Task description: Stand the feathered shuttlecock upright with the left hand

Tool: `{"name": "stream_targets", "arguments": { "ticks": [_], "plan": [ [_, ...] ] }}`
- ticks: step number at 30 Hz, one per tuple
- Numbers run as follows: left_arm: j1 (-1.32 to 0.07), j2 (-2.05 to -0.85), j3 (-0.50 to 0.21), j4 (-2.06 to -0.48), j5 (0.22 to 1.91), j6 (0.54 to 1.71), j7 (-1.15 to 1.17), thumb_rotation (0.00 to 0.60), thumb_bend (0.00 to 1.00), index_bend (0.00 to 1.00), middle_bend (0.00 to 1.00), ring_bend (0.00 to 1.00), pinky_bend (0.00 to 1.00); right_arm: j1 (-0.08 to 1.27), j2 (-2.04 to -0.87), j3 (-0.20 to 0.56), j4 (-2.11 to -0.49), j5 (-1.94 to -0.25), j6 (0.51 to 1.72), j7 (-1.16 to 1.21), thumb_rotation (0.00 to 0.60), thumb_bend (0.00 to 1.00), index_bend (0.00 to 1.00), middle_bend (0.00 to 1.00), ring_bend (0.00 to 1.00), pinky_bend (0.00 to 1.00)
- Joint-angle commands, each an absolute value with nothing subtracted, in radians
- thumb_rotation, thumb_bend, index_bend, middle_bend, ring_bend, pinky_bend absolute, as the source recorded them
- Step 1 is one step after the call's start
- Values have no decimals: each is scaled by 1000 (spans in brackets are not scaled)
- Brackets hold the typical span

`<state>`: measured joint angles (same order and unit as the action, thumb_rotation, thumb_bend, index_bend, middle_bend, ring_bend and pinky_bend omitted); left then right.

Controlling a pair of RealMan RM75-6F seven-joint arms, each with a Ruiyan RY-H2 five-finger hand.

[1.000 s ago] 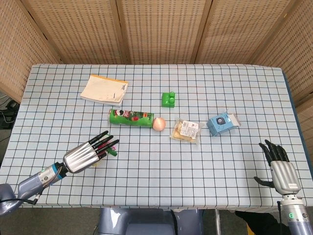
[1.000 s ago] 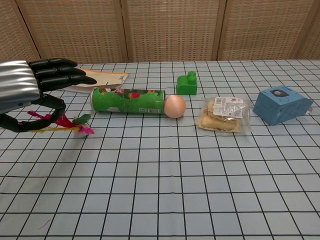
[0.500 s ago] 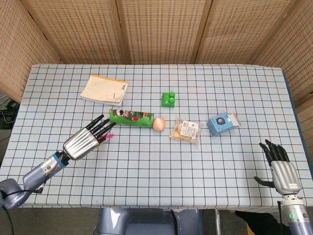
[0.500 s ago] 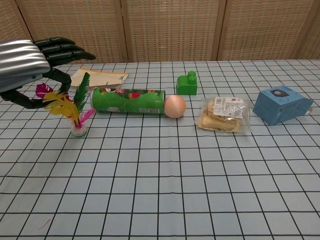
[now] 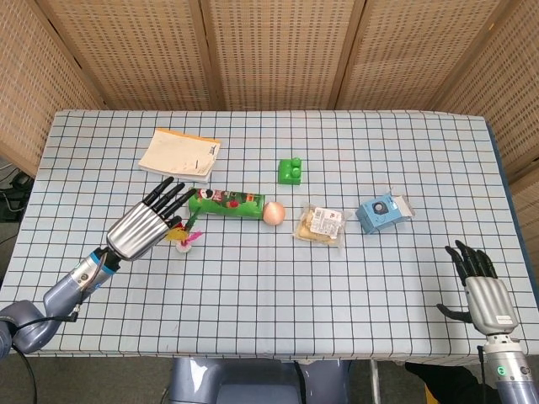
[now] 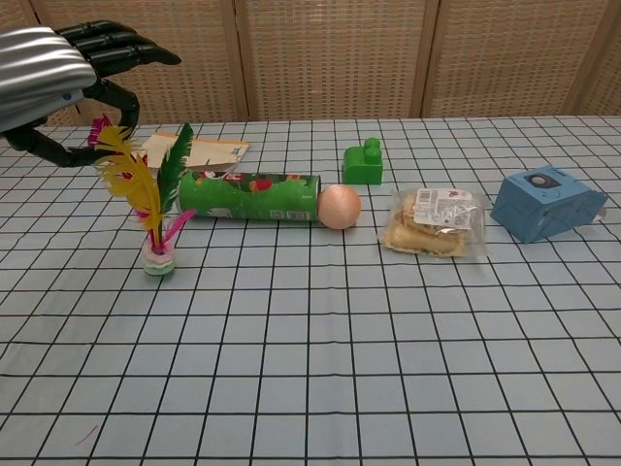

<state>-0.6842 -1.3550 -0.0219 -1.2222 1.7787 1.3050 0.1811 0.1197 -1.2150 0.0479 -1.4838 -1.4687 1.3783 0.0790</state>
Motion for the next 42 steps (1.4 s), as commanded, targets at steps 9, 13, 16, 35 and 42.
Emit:
{"name": "stream_targets", "arguments": {
  "ticks": [9, 13, 16, 35, 42],
  "plan": [
    [-672, -1340, -32, -1218, 1754, 1317, 160, 600, 481, 907, 57, 0, 0, 120, -1215, 46, -1486, -1470, 1377, 77, 600, 11, 28, 0, 0, 0],
    [-671, -1347, -28, -1213, 1757, 1316, 160, 600, 480, 907, 57, 0, 0, 119, -1214, 46, -1486, -1472, 1379, 78, 600, 11, 28, 0, 0, 0],
    [-675, -1352, -27, -1209, 1761, 1314, 160, 600, 479, 907, 57, 0, 0, 119, -1213, 46, -1488, -1474, 1382, 79, 600, 10, 28, 0, 0, 0],
    [-664, -1388, -10, -1199, 1771, 1319, 192, 600, 453, 879, 57, 0, 0, 116, -1206, 48, -1495, -1476, 1389, 89, 600, 11, 28, 0, 0, 0],
    [-660, -1386, -9, -1202, 1772, 1327, 185, 600, 329, 702, 27, 0, 0, 116, -1204, 47, -1500, -1482, 1394, 86, 600, 10, 28, 0, 0, 0]
  ]
}}
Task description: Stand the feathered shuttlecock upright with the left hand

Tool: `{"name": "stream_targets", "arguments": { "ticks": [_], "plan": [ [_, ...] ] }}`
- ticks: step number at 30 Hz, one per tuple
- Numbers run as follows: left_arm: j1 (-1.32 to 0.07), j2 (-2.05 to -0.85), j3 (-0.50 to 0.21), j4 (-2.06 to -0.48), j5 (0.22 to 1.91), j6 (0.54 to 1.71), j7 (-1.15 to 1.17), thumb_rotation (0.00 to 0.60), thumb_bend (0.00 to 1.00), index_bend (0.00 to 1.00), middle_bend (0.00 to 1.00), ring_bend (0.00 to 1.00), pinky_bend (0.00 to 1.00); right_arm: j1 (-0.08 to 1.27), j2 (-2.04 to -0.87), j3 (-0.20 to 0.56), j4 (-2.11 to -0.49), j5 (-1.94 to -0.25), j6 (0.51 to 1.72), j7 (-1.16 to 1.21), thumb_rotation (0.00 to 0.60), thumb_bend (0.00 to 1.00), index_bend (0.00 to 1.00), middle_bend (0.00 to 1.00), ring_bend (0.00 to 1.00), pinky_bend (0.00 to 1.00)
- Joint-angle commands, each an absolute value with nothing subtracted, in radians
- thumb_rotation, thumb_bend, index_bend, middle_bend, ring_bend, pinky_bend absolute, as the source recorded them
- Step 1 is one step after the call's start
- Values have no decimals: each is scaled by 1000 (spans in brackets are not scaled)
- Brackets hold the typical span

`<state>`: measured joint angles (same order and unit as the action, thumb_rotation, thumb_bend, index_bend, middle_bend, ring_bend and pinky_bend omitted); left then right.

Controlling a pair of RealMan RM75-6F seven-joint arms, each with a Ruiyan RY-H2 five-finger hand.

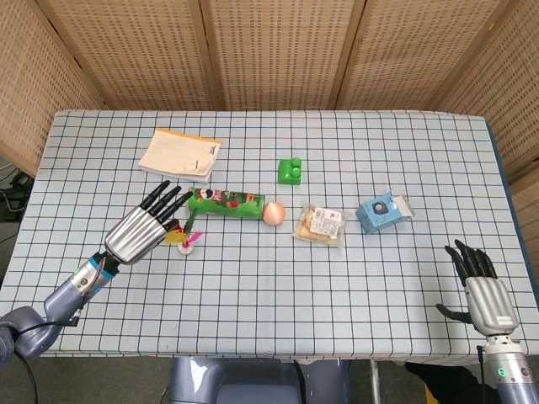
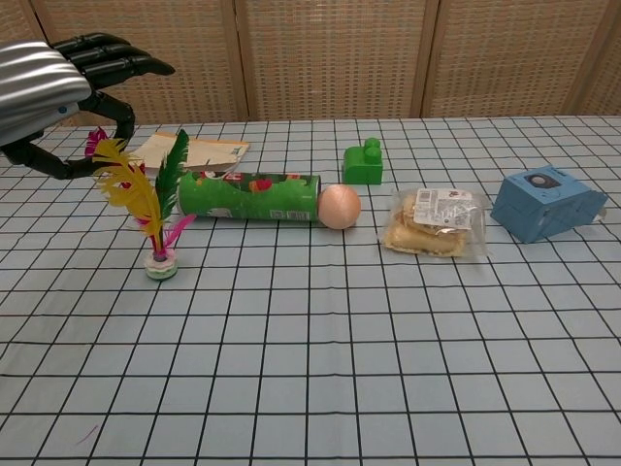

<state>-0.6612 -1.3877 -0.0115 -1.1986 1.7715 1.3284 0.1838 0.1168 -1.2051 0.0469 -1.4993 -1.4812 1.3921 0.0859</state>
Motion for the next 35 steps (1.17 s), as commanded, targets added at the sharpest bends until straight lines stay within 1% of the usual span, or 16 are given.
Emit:
{"name": "stream_targets", "arguments": {
  "ticks": [1, 6, 8, 11, 16, 19, 22, 25, 27, 30, 35],
  "plan": [
    [-658, -1386, -6, -1205, 1774, 1327, 190, 600, 323, 661, 21, 0, 0, 116, -1204, 47, -1501, -1482, 1395, 87, 600, 10, 28, 0, 0, 0],
    [-653, -1384, -5, -1213, 1774, 1332, 191, 600, 298, 335, 0, 0, 0, 113, -1201, 49, -1500, -1482, 1401, 94, 600, 10, 27, 0, 0, 0],
    [-651, -1380, -7, -1219, 1772, 1336, 190, 600, 292, 256, 0, 0, 0, 113, -1201, 48, -1500, -1483, 1401, 95, 600, 10, 27, 0, 0, 0],
    [-647, -1365, -11, -1239, 1770, 1349, 184, 600, 291, 199, 0, 0, 0, 114, -1201, 47, -1499, -1485, 1401, 95, 600, 10, 27, 0, 0, 0],
    [-627, -1318, -22, -1308, 1765, 1390, 172, 600, 291, 161, 0, 0, 0, 113, -1199, 47, -1502, -1488, 1405, 98, 600, 11, 25, 0, 0, 0],
    [-593, -1279, -28, -1376, 1755, 1436, 187, 600, 290, 136, 0, 0, 0, 112, -1198, 46, -1503, -1493, 1408, 98, 600, 11, 25, 0, 0, 0],
    [-553, -1250, -31, -1437, 1737, 1479, 226, 600, 291, 121, 0, 0, 0, 112, -1199, 44, -1505, -1498, 1408, 95, 600, 11, 24, 0, 0, 0],
    [-486, -1224, -25, -1517, 1709, 1542, 282, 600, 291, 118, 0, 0, 0, 113, -1199, 41, -1507, -1503, 1409, 88, 600, 10, 26, 0, 0, 0],
    [-439, -1221, -13, -1559, 1693, 1585, 283, 600, 291, 118, 0, 0, 0, 113, -1199, 39, -1510, -1506, 1409, 86, 600, 10, 28, 0, 0, 0],
    [-368, -1217, 22, -1606, 1657, 1623, 219, 600, 289, 117, 0, 0, 0, 113, -1197, 38, -1518, -1513, 1412, 81, 600, 10, 28, 0, 0, 0],
    [-269, -1241, 69, -1583, 1609, 1657, 151, 600, 277, 109, 0, 0, 0, 113, -1195, 32, -1531, -1528, 1419, 72, 600, 10, 28, 0, 0, 0]
  ]
}}
